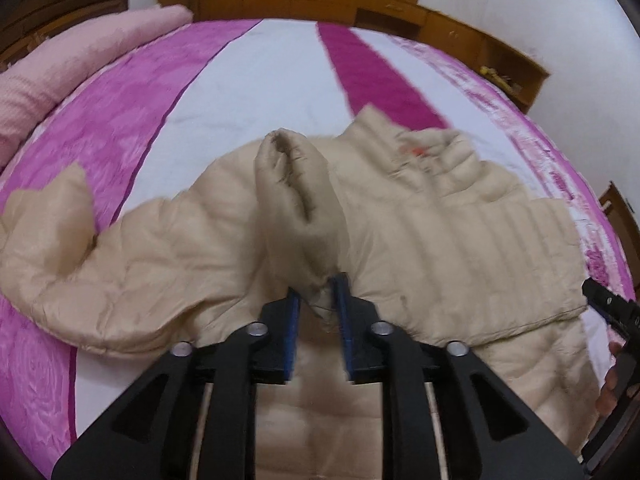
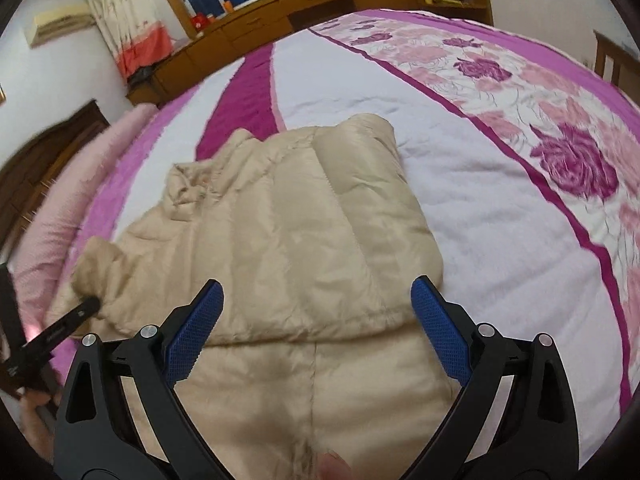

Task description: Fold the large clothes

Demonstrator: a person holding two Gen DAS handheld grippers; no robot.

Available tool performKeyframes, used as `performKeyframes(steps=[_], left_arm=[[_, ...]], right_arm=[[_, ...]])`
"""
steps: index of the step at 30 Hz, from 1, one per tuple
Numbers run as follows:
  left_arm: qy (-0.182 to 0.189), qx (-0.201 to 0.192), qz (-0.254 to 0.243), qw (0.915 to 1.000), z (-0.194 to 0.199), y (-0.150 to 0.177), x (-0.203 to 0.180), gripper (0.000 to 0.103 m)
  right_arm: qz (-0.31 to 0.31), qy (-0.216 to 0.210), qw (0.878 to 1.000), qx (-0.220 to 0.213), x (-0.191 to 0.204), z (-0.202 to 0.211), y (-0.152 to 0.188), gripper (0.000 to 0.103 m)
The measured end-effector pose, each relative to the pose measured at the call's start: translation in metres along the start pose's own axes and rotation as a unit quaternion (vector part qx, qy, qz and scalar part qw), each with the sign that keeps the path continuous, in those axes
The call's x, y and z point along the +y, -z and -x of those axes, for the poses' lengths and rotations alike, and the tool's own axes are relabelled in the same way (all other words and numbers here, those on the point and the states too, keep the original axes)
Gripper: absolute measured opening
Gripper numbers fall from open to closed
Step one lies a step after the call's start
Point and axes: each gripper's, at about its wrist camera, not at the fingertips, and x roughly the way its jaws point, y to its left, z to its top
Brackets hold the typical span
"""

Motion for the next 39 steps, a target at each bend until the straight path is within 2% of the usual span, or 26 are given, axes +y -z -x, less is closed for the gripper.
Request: performKeyframes(steps=[4, 7, 11, 13, 15, 19, 23, 27, 30, 33, 35, 39], left_arm=[[-0.014, 0.018, 0.028, 0.9993, -0.014, 0.007, 0.024, 0.037], [0.0, 0.029, 0.039, 0.9988, -0.022, 0.013, 0.032, 0.038], [0.007, 0.034, 0.025, 0.9991, -0.026, 0.013, 0.033, 0.039], [0.015, 0.034, 0.027, 0.9989, -0.023, 0.012, 0.034, 0.049], [0.019, 0.037, 0.027, 0.9988, -0.015, 0.013, 0.033, 0.052], [0.03, 0.025, 0.028, 0.9989, 0.013, 0.014, 0.034, 0.073], [0.032, -0.003, 0.03, 0.999, 0.047, 0.013, 0.041, 0.075], [0.015, -0.037, 0.057, 0.9976, 0.082, 0.008, 0.065, 0.076], [0.007, -0.056, 0.098, 0.9936, 0.098, 0.007, 0.094, 0.076], [-0.015, -0.048, 0.152, 0.9871, 0.096, 0.008, 0.126, 0.076], [-0.006, -0.05, 0.19, 0.9804, 0.092, 0.012, 0.147, 0.076], [0.03, -0.058, 0.275, 0.9593, 0.079, 0.021, 0.19, 0.076]], right_arm=[[0.011, 0.027, 0.999, 0.019, 0.0, -0.022, 0.001, 0.093], [0.022, 0.043, 0.998, 0.027, -0.001, -0.035, 0.006, 0.093], [0.033, 0.06, 0.997, 0.033, 0.0, -0.045, 0.01, 0.093], [0.033, 0.063, 0.997, 0.033, 0.0, -0.047, 0.01, 0.093], [0.033, 0.061, 0.997, 0.033, 0.0, -0.046, 0.01, 0.093], [0.024, 0.056, 0.998, 0.034, 0.0, -0.034, 0.009, 0.093], [0.0, 0.044, 0.998, 0.037, 0.001, -0.015, 0.015, 0.093], [-0.009, 0.025, 0.999, 0.038, 0.008, 0.011, 0.03, 0.093], [0.005, 0.016, 0.999, 0.04, 0.016, 0.027, 0.043, 0.093], [0.014, 0.008, 0.999, 0.047, 0.019, 0.039, 0.059, 0.093], [0.016, 0.011, 0.998, 0.052, 0.018, 0.045, 0.069, 0.094], [0.01, 0.025, 0.998, 0.063, 0.011, 0.053, 0.087, 0.094]])
